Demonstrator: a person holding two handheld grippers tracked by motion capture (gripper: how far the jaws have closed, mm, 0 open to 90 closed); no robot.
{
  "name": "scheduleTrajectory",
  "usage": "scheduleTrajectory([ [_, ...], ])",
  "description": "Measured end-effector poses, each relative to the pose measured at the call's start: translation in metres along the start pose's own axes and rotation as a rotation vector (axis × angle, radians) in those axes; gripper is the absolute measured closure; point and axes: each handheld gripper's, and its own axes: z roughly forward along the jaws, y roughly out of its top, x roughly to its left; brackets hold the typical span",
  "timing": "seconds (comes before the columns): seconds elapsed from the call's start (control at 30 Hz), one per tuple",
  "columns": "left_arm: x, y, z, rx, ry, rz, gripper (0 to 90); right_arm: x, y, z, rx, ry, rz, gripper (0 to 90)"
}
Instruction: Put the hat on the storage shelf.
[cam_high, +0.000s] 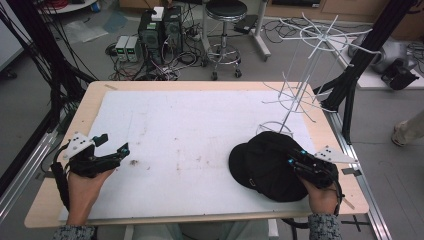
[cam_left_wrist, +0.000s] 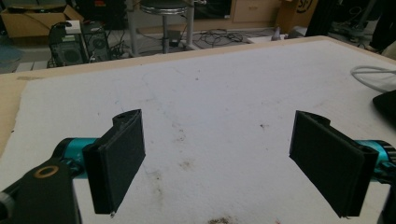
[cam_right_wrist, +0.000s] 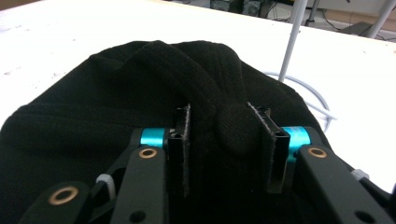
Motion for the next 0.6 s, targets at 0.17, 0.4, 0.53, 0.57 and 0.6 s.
scheduleTrajectory([
  [0.17, 0.003, 0.001, -0.002, -0.008, 0.0, -0.002, 18.9, 0.003, 0.002, -0.004, -0.023, -0.004, 0.009, 66.2],
  [0.4, 0.004, 0.003, -0.005, -0.025, 0.001, -0.014, 19.0, 0.009, 0.004, -0.01, -0.055, -0.027, -0.01, 66.9],
  [0.53, 0.004, 0.004, -0.005, -0.026, 0.0, -0.014, 19.1, 0.012, 0.006, -0.018, -0.089, -0.027, -0.035, 67.0],
  [0.57, 0.004, 0.004, -0.005, -0.026, 0.001, -0.017, 19.1, 0.013, 0.006, -0.019, -0.092, -0.025, -0.035, 67.0],
  [0.6, 0.003, 0.005, -0.004, -0.029, 0.001, -0.019, 19.1, 0.013, 0.006, -0.021, -0.095, -0.022, -0.033, 67.0],
])
